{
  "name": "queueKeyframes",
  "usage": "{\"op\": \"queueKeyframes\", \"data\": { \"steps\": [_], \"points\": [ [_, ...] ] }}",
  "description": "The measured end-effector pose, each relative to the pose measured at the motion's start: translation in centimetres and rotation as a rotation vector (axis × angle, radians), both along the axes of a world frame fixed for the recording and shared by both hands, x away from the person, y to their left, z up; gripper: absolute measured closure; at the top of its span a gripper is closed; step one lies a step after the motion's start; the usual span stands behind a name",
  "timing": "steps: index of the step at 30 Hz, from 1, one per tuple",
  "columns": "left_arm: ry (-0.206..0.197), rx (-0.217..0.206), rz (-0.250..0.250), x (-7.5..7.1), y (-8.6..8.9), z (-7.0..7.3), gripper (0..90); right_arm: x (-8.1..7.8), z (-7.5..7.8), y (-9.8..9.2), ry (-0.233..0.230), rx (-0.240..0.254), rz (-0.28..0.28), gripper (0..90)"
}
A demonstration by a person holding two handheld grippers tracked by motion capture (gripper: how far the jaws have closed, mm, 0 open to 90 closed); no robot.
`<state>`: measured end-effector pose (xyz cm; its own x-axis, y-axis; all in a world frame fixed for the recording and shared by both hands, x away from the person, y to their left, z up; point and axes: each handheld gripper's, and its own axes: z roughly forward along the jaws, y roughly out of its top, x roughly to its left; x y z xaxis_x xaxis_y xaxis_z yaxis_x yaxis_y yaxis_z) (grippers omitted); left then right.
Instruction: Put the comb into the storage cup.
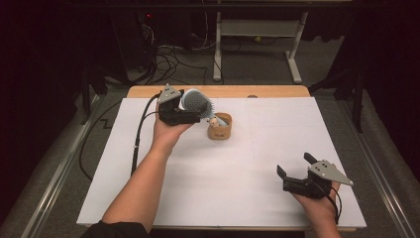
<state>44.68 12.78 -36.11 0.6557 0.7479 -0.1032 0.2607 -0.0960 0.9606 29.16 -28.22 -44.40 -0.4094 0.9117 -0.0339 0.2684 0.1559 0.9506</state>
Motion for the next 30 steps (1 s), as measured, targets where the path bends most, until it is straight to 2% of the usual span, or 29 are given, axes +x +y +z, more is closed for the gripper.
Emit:
{"op": "queueKeyframes", "data": {
  "steps": [8,11,19,23,30],
  "points": [
    [-0.012,-0.011,-0.011,-1.4,1.1,0.1,0.0,0.0,0.0,0.0,0.001,0.002,-0.002,0.0],
    [-0.004,-0.015,-0.016,-1.9,1.4,0.0,0.0,0.0,0.0,0.0,-0.001,0.002,-0.001,0.0],
    [-0.003,-0.010,-0.006,-3.5,2.6,-1.0,0.0,-0.1,0.1,0.2,-0.003,-0.003,0.000,0.1],
    [-0.003,-0.023,-0.003,-4.4,3.2,-1.8,0.0,-0.1,0.1,0.2,-0.005,-0.002,0.000,0.0],
    [-0.007,-0.011,-0.007,-6.0,4.3,-2.6,0.0,-0.2,0.2,0.2,-0.007,-0.002,-0.002,0.0]
  ]
}}
